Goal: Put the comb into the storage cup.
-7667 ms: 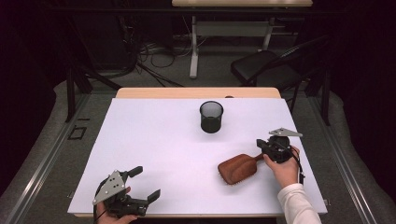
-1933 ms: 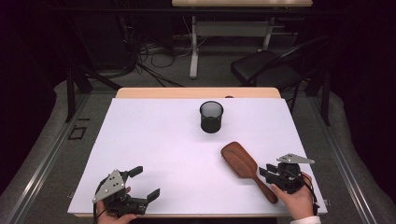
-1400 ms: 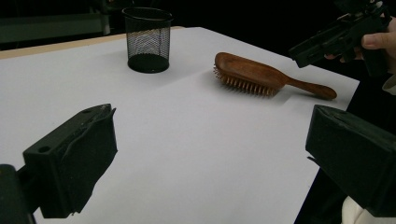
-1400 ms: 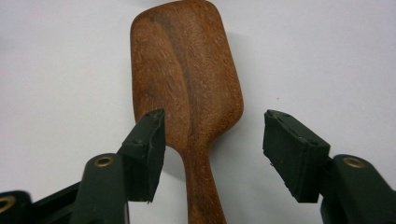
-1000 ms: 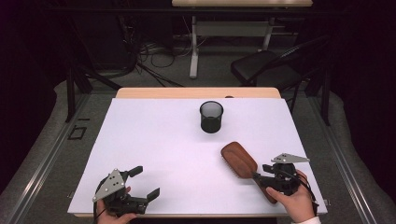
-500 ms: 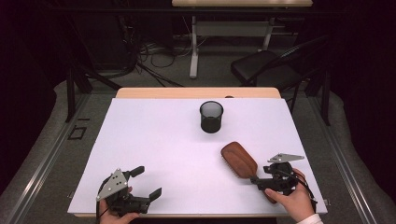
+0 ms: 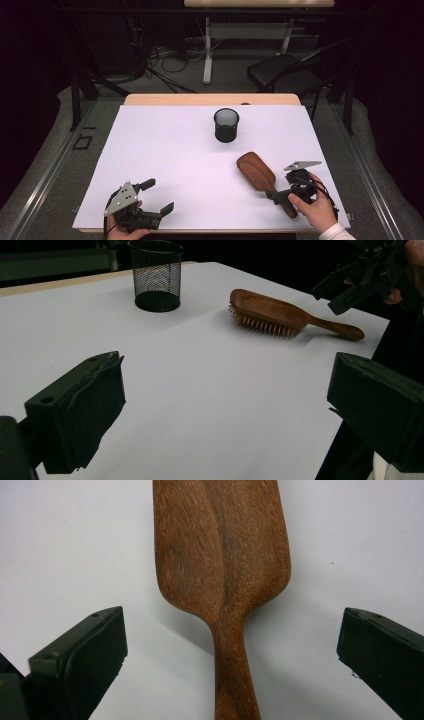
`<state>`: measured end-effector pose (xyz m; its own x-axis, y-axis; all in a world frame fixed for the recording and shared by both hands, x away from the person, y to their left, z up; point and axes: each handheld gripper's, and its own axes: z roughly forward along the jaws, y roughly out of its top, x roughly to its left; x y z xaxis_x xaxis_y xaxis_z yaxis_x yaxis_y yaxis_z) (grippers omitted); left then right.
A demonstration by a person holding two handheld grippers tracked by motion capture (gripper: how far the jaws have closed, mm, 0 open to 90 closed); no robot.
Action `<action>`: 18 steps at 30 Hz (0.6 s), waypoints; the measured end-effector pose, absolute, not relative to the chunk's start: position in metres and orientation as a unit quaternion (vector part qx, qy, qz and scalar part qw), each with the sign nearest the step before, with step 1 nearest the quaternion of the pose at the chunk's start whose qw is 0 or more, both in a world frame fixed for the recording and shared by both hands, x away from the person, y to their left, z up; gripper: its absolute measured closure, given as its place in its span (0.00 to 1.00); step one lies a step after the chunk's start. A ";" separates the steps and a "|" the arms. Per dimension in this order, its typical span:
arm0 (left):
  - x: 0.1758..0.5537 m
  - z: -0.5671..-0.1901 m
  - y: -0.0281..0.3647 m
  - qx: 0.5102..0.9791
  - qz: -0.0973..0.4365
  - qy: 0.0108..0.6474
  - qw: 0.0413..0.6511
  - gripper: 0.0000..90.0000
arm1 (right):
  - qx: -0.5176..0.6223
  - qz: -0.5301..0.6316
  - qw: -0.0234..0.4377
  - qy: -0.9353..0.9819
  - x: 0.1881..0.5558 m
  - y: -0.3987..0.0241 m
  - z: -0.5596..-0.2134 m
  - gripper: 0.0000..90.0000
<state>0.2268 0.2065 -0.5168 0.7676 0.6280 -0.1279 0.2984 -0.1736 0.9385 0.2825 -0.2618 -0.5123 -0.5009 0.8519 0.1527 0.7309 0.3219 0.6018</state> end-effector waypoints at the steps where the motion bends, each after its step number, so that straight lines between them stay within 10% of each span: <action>1: 0.227 -0.517 0.206 0.753 0.146 0.308 0.563 0.02 | 0.490 0.314 0.096 0.807 0.283 -0.262 -0.512 0.00; 18: 0.226 -0.517 0.205 0.753 0.148 0.308 0.563 0.02 | 0.484 0.267 0.095 0.828 0.289 -0.260 -0.506 0.00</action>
<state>0.2263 0.2052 -0.5170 0.7668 0.6299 -0.1233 0.2962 -0.1768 0.9386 0.2890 -0.2596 -0.5060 -0.5131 0.8524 0.1008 0.7507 0.3886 0.5343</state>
